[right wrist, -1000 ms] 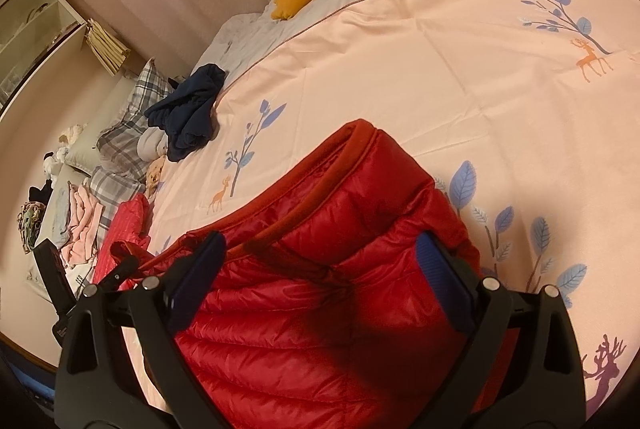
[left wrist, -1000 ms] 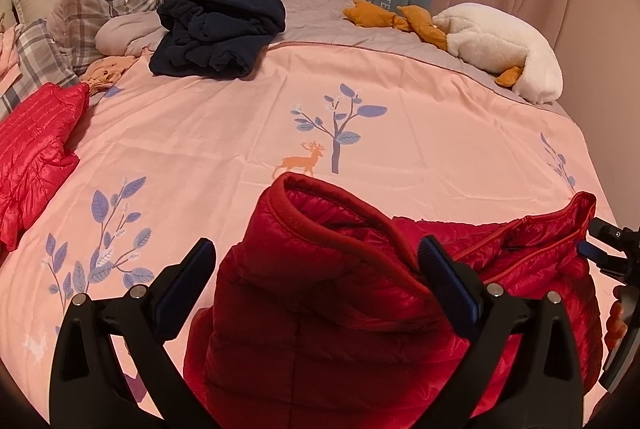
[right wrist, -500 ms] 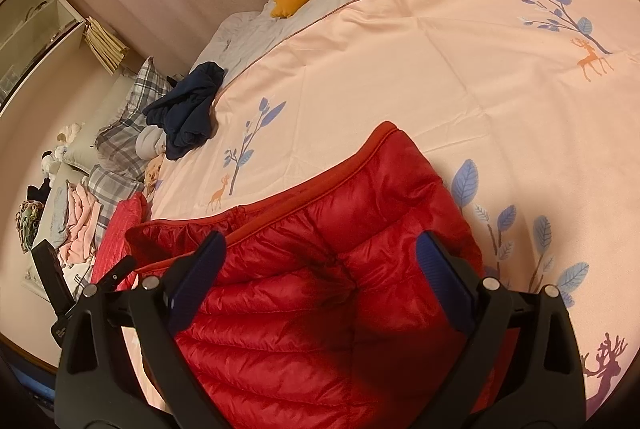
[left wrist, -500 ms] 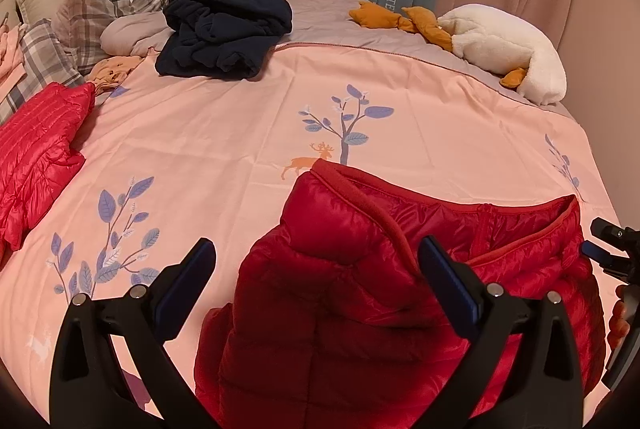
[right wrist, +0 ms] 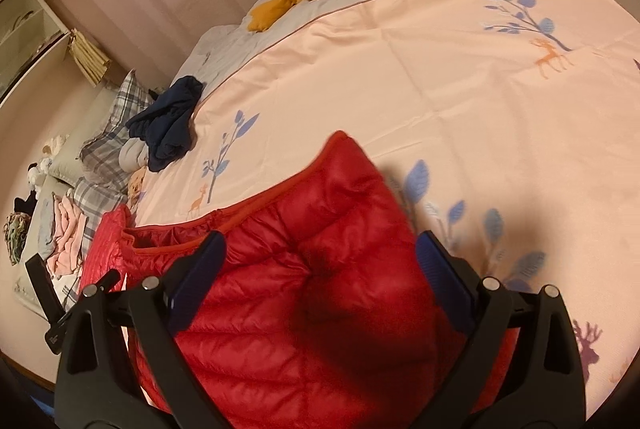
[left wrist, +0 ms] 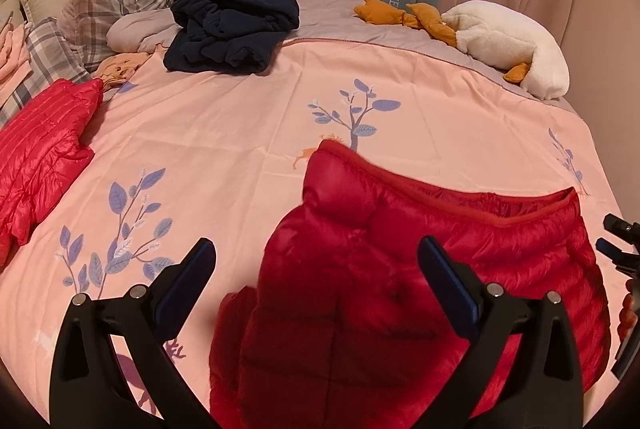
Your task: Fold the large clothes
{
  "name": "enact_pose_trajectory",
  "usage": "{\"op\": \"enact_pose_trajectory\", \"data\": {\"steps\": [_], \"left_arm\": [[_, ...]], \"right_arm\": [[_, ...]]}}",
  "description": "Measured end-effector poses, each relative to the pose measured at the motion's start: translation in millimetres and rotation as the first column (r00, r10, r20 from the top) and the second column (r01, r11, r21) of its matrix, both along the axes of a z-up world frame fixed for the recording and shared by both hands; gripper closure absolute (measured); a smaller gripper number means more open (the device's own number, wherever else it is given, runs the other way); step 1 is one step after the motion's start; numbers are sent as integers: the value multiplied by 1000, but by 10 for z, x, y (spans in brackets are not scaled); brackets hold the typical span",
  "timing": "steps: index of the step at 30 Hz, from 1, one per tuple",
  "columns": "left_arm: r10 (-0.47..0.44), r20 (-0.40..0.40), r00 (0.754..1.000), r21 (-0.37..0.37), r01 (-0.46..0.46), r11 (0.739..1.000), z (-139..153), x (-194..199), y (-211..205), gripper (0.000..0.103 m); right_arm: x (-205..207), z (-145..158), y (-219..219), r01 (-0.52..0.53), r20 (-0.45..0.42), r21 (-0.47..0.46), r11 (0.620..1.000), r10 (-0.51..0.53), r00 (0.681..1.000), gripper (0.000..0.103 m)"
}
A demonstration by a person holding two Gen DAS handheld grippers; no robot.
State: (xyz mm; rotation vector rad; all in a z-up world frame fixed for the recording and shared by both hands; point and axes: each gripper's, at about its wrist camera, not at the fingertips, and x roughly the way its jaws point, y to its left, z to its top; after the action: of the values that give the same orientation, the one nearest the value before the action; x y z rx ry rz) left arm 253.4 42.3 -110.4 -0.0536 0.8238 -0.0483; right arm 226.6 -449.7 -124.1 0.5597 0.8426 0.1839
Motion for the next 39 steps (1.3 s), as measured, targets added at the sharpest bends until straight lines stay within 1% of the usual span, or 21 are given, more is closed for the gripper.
{"op": "enact_pose_trajectory", "data": {"steps": [4,8,10,14,15,16,17,18,19,20,22,25,27,31,34,36,37,39], "left_arm": [[-6,-15,1000,-3,6,1000,-38,-119,56,1],[-31,-47,998,-32,30,999,-128,-274,109,1],[-52,-62,997,-57,48,997,-201,-388,122,1],[-78,-94,992,-72,72,995,-353,-587,110,1],[-87,-102,991,-71,80,994,-391,-631,101,1],[-92,-104,990,-71,84,994,-412,-661,96,1],[-96,-106,990,-68,89,994,-439,-708,85,1],[-101,-109,989,-67,94,993,-456,-736,79,1],[-107,-116,987,-70,100,993,-484,-769,69,4],[-111,-121,986,-71,103,992,-498,-787,61,5],[-121,-129,984,-65,113,991,-538,-831,35,10],[-124,-131,984,-53,118,992,-559,-877,7,12],[-126,-133,983,-46,121,992,-583,-915,-9,13],[-134,-149,980,-29,131,991,-675,-1017,-50,13],[-139,-152,979,-25,137,990,-700,-1074,-42,13],[-129,-150,980,-26,127,992,-660,-1102,-17,13],[-123,-146,982,-23,121,992,-635,-1110,-7,12],[-112,-120,986,-7,112,994,-544,-1134,12,11]], "right_arm": [[-168,-38,-95,23,-12,-3,1000,-23,1000,6],[-396,-138,-198,44,-37,0,999,-44,998,6],[-534,-197,-221,50,-51,-22,998,-51,997,6],[-758,-276,-186,43,-53,-75,996,-47,997,7],[-802,-293,-166,37,-51,-85,996,-41,998,11],[-835,-307,-143,30,-51,-109,994,-36,998,17],[-862,-321,-111,23,-53,-142,990,-31,998,21],[-886,-336,-70,14,-57,-178,984,-24,998,28],[-907,-351,-41,5,-57,-196,981,-17,998,34],[-926,-370,-30,2,-57,-202,979,-14,998,36],[-954,-388,29,-18,-60,-224,974,5,998,50],[-992,-386,157,-56,-69,-288,956,37,997,61],[-1021,-397,205,-76,-85,-298,951,53,995,66],[-1117,-457,257,-102,-111,-314,944,70,991,66],[-1181,-458,242,-96,-106,-307,947,66,992,65],[-1207,-404,230,-79,-101,-306,949,50,994,62],[-1223,-364,241,-72,-93,-316,946,44,995,58],[-1300,-229,291,-60,-48,-349,935,47,998,50]]}}
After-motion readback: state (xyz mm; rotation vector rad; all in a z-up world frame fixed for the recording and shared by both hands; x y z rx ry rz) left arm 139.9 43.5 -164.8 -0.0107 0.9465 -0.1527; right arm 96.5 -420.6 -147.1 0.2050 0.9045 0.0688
